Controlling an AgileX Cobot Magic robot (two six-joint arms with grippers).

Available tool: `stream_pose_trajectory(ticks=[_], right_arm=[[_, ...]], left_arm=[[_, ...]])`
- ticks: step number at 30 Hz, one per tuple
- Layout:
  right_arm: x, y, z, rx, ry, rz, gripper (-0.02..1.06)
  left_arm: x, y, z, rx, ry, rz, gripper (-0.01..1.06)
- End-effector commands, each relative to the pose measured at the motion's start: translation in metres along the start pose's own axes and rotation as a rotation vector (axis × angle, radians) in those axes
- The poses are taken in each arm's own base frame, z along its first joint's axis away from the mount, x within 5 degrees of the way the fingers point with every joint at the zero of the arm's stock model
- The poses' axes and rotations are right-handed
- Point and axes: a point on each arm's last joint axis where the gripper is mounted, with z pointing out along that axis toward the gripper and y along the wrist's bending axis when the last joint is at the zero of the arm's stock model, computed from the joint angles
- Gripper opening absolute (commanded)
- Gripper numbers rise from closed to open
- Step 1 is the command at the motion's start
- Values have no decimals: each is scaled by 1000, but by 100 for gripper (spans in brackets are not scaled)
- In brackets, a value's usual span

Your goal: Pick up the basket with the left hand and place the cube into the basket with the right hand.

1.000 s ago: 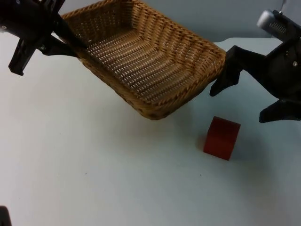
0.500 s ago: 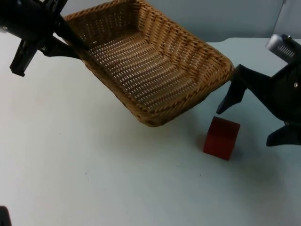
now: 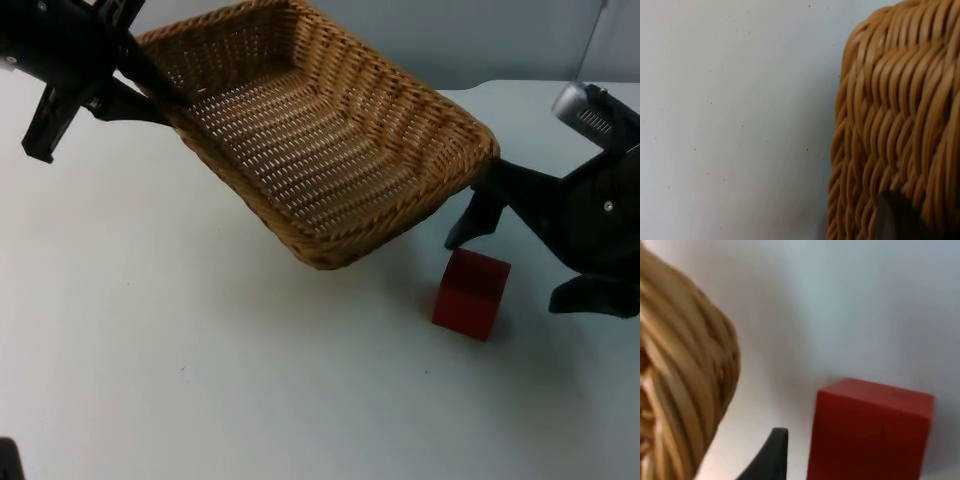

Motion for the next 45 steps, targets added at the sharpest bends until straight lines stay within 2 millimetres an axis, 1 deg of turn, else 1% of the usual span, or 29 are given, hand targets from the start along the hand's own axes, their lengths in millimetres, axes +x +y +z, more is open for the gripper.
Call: stream_pose_trajectory(ticks=[1, 4, 10, 12, 13, 14, 15, 16, 17, 18, 19, 26, 30, 31, 33, 35, 36, 40, 41, 44, 45], right_arm=[[4, 0, 6, 5, 5, -8, 105], [14, -2, 20, 31, 51, -19, 105], [17, -3, 27, 48, 51, -26, 105], [17, -4, 28, 53, 44, -30, 102], [16, -4, 28, 55, 36, -33, 88], [15, -4, 28, 55, 32, -33, 80], [15, -4, 28, 55, 32, -33, 80], [15, -4, 28, 56, 26, -33, 60], [14, -4, 28, 58, 17, -31, 25], [13, -4, 28, 59, 8, -27, 3], [13, -4, 28, 60, 3, -6, 0], [10, -3, 25, 57, -26, -24, 0], [-7, -1, 10, 44, -152, -14, 0], [-7, -1, 10, 44, -152, -14, 0], [-24, -5, -6, 33, -246, -15, 0], [-35, -10, -18, 31, -301, -14, 0], [-35, -10, -18, 31, -301, -14, 0], [-50, -17, -39, 25, -368, -18, 0], [-50, -17, -39, 25, -368, -18, 0], [-54, -12, -54, 10, -409, -93, 0], [-54, -12, -54, 10, -409, -93, 0]], left_arm=[[2, -10, -5, 36, 5, 0, 0], [2, -10, -5, 36, 3, 0, 0], [2, -10, -5, 36, 3, 0, 0], [2, -10, -5, 36, 3, 0, 0], [2, -10, -5, 36, 3, 0, 0], [2, -10, -5, 36, 3, 0, 0], [2, -10, -5, 36, 3, 0, 0], [2, -10, -5, 36, 3, 0, 0], [2, -10, -5, 36, 3, 0, 0], [2, -10, -5, 36, 3, 0, 0], [2, -10, -5, 36, 3, 0, 0], [2, -10, -5, 36, 3, 0, 0], [2, -10, -5, 36, 3, 0, 0], [2, -10, -5, 36, 3, 0, 0], [2, -10, -5, 36, 3, 0, 0], [2, -10, -5, 36, 3, 0, 0], [2, -10, -5, 36, 3, 0, 0], [2, -10, -5, 36, 3, 0, 0], [2, -10, -5, 36, 3, 0, 0], [2, -10, -5, 36, 3, 0, 0], [2, -10, -5, 36, 3, 0, 0]])
